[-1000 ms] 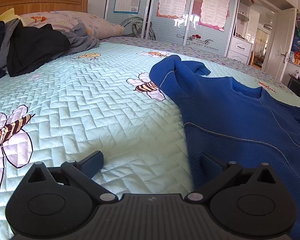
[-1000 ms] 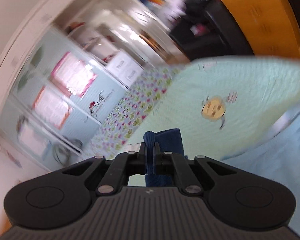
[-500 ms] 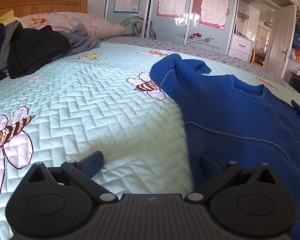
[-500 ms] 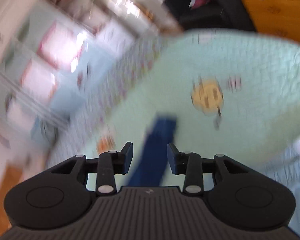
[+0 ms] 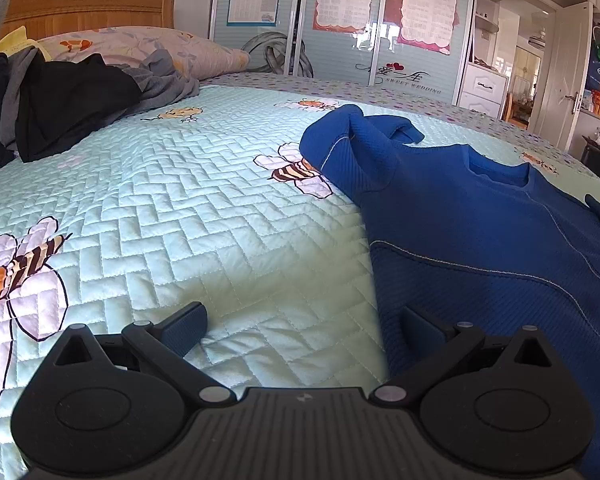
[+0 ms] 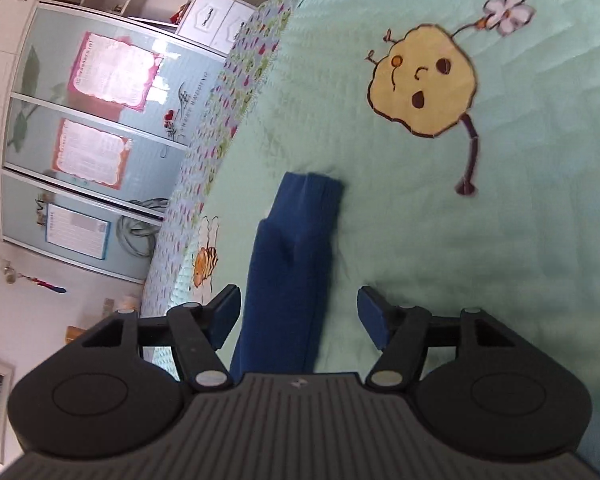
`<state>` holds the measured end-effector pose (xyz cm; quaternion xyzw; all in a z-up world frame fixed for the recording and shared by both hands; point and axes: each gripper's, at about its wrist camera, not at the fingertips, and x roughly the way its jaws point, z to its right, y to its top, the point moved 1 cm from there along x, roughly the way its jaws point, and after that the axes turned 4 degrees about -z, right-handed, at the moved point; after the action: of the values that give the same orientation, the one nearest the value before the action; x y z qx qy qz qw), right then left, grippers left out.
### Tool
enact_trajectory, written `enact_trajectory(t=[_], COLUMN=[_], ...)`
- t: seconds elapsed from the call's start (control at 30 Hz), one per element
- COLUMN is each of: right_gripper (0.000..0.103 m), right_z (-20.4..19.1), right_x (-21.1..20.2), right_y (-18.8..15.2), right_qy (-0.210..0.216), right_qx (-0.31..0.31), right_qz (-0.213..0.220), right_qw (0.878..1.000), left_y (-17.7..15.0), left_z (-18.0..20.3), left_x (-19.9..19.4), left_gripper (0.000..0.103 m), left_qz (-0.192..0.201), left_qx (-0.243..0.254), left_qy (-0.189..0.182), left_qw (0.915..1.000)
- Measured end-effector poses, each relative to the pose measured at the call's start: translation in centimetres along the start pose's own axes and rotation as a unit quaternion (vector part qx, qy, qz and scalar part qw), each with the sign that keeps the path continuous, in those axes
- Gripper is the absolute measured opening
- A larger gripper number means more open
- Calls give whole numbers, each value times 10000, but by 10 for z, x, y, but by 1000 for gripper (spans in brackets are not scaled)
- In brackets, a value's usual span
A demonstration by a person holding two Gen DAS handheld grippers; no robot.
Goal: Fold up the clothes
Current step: 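Lift the sleeve with the right gripper and carry it toward the sweater body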
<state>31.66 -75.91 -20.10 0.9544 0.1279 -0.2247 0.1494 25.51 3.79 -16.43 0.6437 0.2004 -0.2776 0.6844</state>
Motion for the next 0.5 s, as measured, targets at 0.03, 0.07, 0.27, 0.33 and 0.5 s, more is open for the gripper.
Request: enact_trajectory(t=[0.03,0.07,0.27,0.33,0.5], right_gripper=[67,67,14,16,16], right_z=[0,-1,-20,-22,-57], right_x=[4,9,34,32,-25], right_y=[3,7,10,1,-31], right_qy=[119,193,-73,-183,-381], right_qx=[-16,-5,-488,-643,-1541], right_qz=[49,109,156,189,720], right_qw=[9999,9998,9987,9976,9847], left_y=[0,0,-1,0,0], left_z=[0,-1,0,0,0], left_x=[0,0,-1,-1,0], left_gripper=[103,103,103,103,103], left_qz=[2,3,4,2,7], left_qx=[-7,-10,-20,-22,-49], left_qy=[-6,-8,-14,-16,-40], left_qw=[10000,10000,10000,10000,10000])
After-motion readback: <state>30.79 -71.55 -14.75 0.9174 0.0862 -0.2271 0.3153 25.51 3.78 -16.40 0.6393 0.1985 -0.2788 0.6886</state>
